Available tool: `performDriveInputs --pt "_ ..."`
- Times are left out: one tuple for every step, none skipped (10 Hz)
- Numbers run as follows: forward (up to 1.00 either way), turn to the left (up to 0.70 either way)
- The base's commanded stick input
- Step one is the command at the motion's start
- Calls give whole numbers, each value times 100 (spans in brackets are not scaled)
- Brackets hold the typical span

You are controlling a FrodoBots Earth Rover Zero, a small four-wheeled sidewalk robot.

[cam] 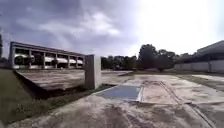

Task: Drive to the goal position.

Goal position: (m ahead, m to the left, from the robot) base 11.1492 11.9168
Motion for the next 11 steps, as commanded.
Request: performDriveInputs --pt "0 -70" --pt "63 -18" --pt "68 0" --pt "45 0" --pt "0 0" --pt "0 0" --pt "0 0" --pt "0 2" --pt "0 28" --pt "0 70" --pt "0 70"
